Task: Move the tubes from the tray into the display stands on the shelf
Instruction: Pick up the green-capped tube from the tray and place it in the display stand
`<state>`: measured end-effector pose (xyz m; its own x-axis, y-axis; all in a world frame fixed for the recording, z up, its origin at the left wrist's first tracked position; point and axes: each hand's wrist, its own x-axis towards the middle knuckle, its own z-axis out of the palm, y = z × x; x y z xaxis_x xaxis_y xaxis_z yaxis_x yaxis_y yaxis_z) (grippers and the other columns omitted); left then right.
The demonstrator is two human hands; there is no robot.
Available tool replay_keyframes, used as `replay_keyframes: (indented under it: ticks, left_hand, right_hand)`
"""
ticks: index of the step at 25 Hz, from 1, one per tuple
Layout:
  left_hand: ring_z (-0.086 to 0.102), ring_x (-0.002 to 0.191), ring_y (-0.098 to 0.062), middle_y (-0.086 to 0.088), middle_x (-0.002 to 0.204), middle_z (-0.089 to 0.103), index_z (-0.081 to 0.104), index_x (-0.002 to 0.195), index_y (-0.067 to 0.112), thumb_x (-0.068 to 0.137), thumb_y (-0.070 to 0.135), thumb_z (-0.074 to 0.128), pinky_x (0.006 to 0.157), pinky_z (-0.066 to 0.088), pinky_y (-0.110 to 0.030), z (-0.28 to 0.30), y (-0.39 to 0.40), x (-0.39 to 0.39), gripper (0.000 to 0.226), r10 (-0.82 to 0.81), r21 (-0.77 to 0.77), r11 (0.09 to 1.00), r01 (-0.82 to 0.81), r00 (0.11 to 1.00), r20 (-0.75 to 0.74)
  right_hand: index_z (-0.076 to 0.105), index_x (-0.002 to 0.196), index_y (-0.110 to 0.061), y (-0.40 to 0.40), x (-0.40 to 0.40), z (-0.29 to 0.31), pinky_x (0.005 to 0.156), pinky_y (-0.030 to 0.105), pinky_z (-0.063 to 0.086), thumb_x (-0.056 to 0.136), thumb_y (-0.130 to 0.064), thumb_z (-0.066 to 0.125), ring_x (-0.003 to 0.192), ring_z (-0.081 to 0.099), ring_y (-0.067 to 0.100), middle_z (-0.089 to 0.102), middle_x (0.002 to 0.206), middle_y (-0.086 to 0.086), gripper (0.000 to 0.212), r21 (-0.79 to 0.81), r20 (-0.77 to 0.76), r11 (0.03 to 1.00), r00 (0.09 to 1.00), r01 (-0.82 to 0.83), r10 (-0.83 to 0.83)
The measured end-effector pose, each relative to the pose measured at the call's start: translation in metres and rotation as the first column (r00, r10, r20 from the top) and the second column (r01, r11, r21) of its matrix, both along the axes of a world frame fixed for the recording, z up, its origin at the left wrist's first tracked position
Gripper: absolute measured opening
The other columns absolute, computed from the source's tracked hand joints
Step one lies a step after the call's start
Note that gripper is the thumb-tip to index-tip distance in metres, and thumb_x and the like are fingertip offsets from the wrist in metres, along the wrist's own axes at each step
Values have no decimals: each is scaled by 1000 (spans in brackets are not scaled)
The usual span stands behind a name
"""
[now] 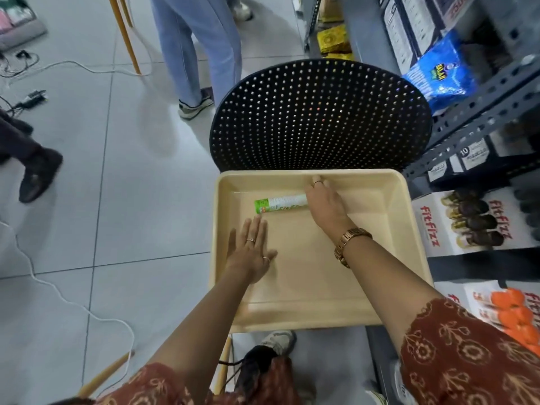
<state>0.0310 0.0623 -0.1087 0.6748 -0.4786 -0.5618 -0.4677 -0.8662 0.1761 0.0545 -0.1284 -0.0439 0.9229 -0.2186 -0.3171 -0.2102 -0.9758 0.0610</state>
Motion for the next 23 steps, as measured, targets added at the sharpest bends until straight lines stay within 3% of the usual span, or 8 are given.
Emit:
replay_keyframes:
  ticks: [3, 6, 10, 17, 23]
  left_hand:
    - [-23, 142, -18, 3, 153, -29, -23, 143, 17, 96, 48, 12, 115, -9, -47, 1, 0, 0, 66, 10, 2, 1000, -10, 1000, -17]
    - [-20, 143, -18, 2, 154, -26, -21, 144, 15, 97, 47, 15, 116, -4, -48, 7, -3, 1, 66, 7, 27, 1000, -7, 1000, -17]
    - [-14, 144, -20, -3, 156, -21, -15, 145, 10, 98, 41, 23, 117, 4, -47, 31, -13, -1, 67, 0, 60, 998, -1, 1000, 20]
    - [-14, 144, -20, -4, 156, -19, -13, 145, 10, 99, 39, 22, 118, 2, -47, 112, -80, -17, 65, -114, -67, 989, 131, 970, 213]
    - [-10, 145, -24, -5, 157, -16, -5, 147, 11, 98, 38, 29, 116, 7, -50, 189, -168, -71, 66, -252, -262, 894, 363, 892, 375]
  right_hand:
    - [50, 118, -2, -5, -5, 6, 77, 34, 51, 84, 12, 50, 107, 53, 28, 55, 120, 13, 37, 6, -15, 1000, 1000, -4, 4]
    - [51, 109, -2, -16, -13, 22, 70, 35, 50, 81, 17, 48, 95, 61, 29, 63, 107, 15, 34, -4, 21, 1000, 999, -24, 24]
    - [50, 106, -3, -40, -32, 62, 71, 34, 49, 81, 15, 46, 97, 58, 28, 60, 107, 13, 31, -84, 104, 992, 989, -93, 101]
    - [51, 107, -2, -99, -101, 173, 80, 42, 50, 87, 6, 44, 105, 58, 34, 56, 113, 15, 23, -216, 140, 975, 986, -53, 85]
    - [52, 105, -5, -139, -198, 288, 74, 42, 45, 84, 6, 49, 98, 58, 35, 52, 111, 17, 24, -197, 220, 980, 975, 39, 5]
